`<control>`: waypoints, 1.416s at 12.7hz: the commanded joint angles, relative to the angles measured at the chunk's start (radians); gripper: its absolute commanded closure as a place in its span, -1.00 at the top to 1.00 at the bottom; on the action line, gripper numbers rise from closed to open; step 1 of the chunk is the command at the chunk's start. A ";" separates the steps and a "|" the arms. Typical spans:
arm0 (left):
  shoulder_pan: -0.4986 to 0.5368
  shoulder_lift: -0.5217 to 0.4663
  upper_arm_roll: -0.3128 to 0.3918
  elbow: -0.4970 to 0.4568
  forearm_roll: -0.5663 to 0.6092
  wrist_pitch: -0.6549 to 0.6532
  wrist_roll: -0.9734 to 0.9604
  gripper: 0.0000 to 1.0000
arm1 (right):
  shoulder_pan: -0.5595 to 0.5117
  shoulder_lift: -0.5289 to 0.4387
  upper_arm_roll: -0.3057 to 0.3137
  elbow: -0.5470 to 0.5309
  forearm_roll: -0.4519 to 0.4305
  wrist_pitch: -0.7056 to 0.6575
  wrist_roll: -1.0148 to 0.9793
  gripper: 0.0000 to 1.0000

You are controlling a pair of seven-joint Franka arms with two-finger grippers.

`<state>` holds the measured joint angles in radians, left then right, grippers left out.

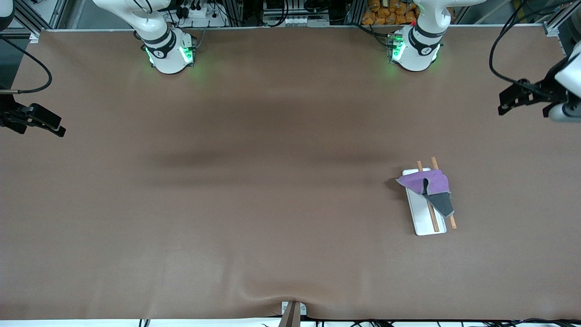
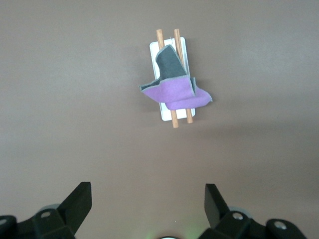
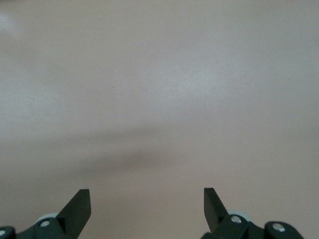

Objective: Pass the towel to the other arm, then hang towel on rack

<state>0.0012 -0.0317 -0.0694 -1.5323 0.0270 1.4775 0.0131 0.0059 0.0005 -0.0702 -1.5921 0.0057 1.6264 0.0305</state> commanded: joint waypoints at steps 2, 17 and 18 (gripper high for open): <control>-0.061 -0.068 0.063 -0.072 -0.018 0.006 0.013 1.00 | -0.015 0.003 0.006 0.012 0.016 -0.011 -0.017 1.00; -0.127 -0.106 0.148 -0.103 -0.029 -0.028 -0.067 1.00 | -0.018 0.009 0.003 0.014 0.014 -0.011 -0.018 1.00; -0.128 -0.105 0.146 -0.103 -0.029 -0.028 -0.077 1.00 | -0.018 0.009 0.003 0.014 0.014 -0.011 -0.018 1.00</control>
<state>-0.1083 -0.1166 0.0634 -1.6213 0.0142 1.4580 -0.0362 0.0056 0.0040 -0.0755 -1.5921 0.0057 1.6262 0.0299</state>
